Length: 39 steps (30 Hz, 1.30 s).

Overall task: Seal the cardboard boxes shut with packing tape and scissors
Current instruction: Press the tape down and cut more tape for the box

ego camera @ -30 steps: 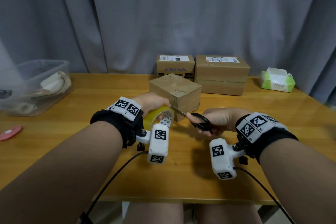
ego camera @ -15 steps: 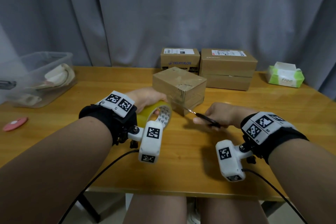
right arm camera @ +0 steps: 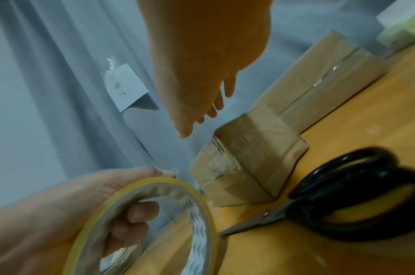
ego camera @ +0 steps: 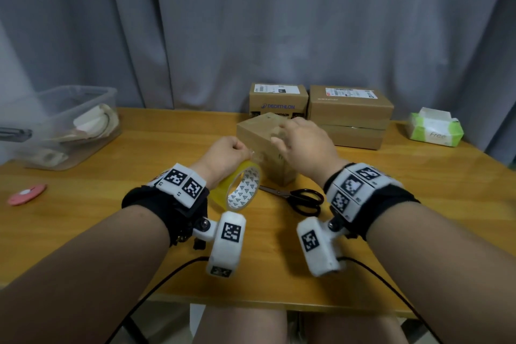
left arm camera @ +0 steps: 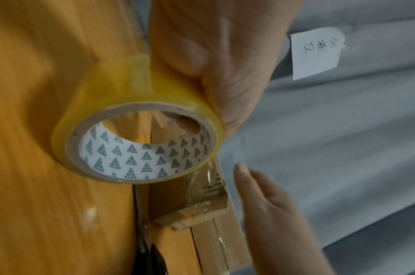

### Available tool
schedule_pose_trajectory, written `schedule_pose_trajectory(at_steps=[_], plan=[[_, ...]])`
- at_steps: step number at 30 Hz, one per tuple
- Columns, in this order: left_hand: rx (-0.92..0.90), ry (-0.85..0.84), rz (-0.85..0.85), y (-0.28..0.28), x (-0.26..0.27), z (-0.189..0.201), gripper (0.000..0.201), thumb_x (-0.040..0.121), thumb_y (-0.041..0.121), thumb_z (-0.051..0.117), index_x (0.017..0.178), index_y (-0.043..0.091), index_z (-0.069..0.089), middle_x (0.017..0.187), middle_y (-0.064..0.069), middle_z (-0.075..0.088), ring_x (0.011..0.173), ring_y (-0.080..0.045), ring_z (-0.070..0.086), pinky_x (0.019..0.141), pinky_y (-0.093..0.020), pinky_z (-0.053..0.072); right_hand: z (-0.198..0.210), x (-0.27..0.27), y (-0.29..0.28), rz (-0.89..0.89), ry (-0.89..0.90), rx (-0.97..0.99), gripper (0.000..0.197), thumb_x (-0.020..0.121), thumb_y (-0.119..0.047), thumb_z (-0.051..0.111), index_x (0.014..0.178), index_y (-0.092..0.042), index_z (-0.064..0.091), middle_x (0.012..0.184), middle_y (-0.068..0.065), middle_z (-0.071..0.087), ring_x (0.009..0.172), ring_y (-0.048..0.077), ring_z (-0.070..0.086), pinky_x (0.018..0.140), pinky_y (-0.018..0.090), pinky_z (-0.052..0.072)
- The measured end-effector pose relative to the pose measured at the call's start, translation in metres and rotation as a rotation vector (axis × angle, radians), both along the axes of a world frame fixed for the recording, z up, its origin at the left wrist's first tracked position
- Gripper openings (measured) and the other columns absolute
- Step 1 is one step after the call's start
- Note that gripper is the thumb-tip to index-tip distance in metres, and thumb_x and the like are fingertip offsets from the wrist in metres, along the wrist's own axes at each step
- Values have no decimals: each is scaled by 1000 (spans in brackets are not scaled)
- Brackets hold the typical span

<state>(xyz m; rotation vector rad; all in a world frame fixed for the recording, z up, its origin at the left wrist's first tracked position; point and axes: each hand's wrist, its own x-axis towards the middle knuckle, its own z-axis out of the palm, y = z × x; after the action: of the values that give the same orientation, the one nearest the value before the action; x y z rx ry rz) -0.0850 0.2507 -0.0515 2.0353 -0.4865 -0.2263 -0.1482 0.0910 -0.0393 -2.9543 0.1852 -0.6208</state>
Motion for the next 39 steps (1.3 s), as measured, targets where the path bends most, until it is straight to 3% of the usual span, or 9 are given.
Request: schedule_pose_trajectory(at_steps=[5, 9, 16, 22, 25, 28, 32, 36, 39], plan=[[-4, -31, -21, 2, 3, -3, 5, 89, 14, 61, 88, 10, 58, 83, -2, 62, 75, -15, 57, 68, -25, 47, -22, 34, 0, -98, 297, -45, 63, 100, -40, 38, 153, -16, 15, 160, 6, 15, 147, 25, 14, 120, 43, 9], [33, -97, -83, 5, 8, 4, 12, 86, 16, 67, 81, 12, 57, 78, -1, 60, 66, -9, 54, 63, -19, 45, -25, 39, -2, -115, 270, -86, 72, 92, -24, 57, 152, -19, 16, 159, 6, 19, 146, 26, 18, 120, 43, 12], [-97, -292, -129, 18, -1, 8, 15, 87, 16, 66, 78, 8, 58, 69, 0, 51, 59, -5, 42, 50, -7, 35, -17, 25, -2, -26, 214, 132, 52, 104, -39, 25, 152, -18, 23, 158, 6, 22, 146, 24, 16, 118, 44, 5], [-188, -538, -17, 11, -14, 29, 16, 91, 16, 61, 78, 12, 53, 61, 12, 42, 52, 5, 41, 53, -9, 32, 0, -20, 21, 311, -147, 919, 22, 94, -33, 57, 110, -20, 65, 111, -1, 64, 104, 8, 57, 98, 30, 45], [-169, -557, -15, -1, -26, 37, 15, 92, 19, 59, 80, 14, 51, 65, 11, 44, 57, -1, 40, 54, -10, 34, 14, -30, 25, 294, -219, 1000, 3, 87, -18, 69, 85, -16, 69, 78, -6, 64, 73, 4, 58, 78, 27, 50], [-197, -416, -16, -5, -29, 43, 24, 89, 26, 64, 99, 15, 44, 70, 6, 55, 61, -1, 47, 55, -9, 37, 29, -32, 19, 267, -226, 860, 19, 87, -14, 69, 71, -21, 63, 73, -5, 60, 71, 11, 58, 78, 39, 54], [-199, -201, -211, -1, -26, 58, 22, 85, 26, 69, 100, 16, 58, 82, -4, 64, 74, -9, 56, 70, -21, 44, 43, -37, 13, 239, -188, 670, 12, 88, -16, 68, 76, -17, 64, 92, 3, 57, 91, 23, 60, 85, 42, 53], [-133, -311, -272, -6, -29, 74, 13, 81, 24, 73, 83, 12, 67, 75, 1, 60, 70, -7, 52, 67, -18, 42, 55, -47, 7, 244, -190, 785, 10, 90, -14, 65, 81, -15, 66, 82, -2, 63, 79, 12, 60, 71, 25, 51], [-112, -463, -148, -21, -30, 81, 14, 82, 20, 72, 81, 7, 67, 64, 3, 54, 58, -5, 46, 55, -13, 37, 59, -50, 7, 211, -210, 862, 17, 94, -24, 60, 105, -12, 66, 97, -3, 65, 89, 9, 58, 77, 24, 45]])
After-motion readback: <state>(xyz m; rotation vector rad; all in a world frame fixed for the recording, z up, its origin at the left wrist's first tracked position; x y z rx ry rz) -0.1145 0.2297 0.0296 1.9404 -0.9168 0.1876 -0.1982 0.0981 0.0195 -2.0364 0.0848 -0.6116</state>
